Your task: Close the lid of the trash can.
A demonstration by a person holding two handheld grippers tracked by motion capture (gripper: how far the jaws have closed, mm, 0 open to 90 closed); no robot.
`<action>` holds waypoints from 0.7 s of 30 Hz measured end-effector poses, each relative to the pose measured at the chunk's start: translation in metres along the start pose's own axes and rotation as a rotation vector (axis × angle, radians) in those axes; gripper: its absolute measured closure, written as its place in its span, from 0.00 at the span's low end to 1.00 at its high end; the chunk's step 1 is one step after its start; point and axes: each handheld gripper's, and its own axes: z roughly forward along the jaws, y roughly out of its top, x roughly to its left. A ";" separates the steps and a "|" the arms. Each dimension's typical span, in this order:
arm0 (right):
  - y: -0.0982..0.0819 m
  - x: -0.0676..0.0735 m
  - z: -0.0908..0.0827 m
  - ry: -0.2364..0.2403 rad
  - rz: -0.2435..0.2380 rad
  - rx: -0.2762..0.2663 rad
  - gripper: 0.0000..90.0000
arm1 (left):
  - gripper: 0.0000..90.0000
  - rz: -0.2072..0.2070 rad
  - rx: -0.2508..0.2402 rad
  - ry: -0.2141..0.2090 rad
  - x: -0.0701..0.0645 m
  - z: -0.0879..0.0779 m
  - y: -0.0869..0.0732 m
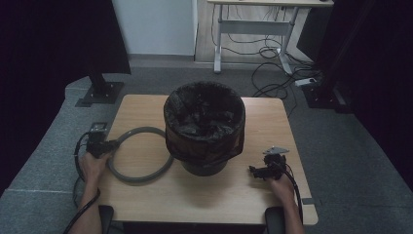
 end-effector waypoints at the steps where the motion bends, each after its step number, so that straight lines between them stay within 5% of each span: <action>1: 0.000 0.000 0.000 -0.001 0.001 0.001 0.00 | 0.87 -0.010 0.001 0.000 0.002 -0.002 -0.001; 6: -0.001 0.001 -0.001 -0.006 0.006 0.001 0.00 | 0.87 -0.054 -0.005 -0.027 0.009 -0.013 -0.002; 21: -0.003 0.003 -0.003 -0.004 0.004 0.000 0.00 | 0.87 -0.020 0.062 -0.068 0.004 -0.022 0.023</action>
